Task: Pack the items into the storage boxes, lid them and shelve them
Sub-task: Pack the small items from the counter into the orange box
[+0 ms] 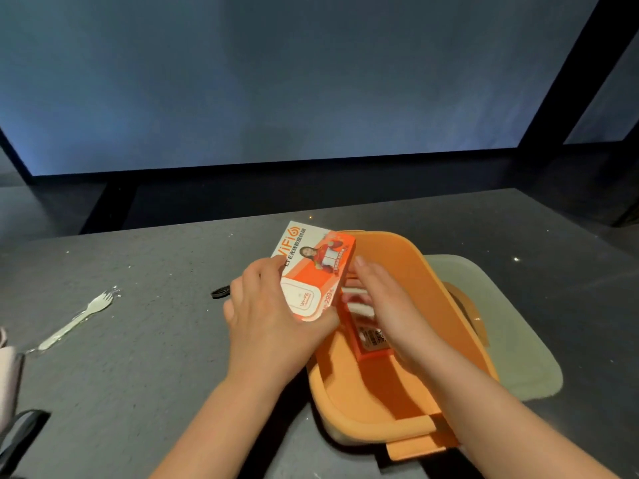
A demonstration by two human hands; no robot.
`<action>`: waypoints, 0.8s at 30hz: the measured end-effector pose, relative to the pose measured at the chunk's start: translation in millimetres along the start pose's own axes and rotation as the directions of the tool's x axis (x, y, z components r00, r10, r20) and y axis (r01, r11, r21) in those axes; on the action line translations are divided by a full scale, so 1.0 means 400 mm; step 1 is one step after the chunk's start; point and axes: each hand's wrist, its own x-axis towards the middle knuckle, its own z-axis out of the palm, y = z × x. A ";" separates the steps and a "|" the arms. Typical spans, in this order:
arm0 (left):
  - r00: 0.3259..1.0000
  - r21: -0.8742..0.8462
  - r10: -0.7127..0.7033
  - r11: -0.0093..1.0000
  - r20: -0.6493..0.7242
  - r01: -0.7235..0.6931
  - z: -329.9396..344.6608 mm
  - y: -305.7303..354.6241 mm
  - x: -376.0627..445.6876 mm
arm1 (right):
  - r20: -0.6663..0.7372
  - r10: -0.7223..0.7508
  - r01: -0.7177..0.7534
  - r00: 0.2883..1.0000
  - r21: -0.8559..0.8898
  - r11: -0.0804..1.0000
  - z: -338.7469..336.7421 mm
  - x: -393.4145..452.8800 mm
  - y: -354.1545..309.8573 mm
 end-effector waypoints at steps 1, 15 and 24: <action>1.000 -0.008 0.014 1.000 -0.003 -0.014 0.002 0.012 -0.003 | 0.034 0.021 -0.025 0.999 0.119 0.993 0.003 -0.021 -0.007; 0.964 -0.207 0.072 0.978 0.257 -0.018 0.050 -0.070 -0.109 | -0.236 0.079 -0.186 0.968 -0.473 0.861 -0.100 0.148 0.082; 0.960 -0.340 0.064 0.940 0.271 0.033 0.085 -0.077 -0.127 | -0.209 0.052 -0.192 0.977 -0.736 0.649 -0.052 0.197 0.160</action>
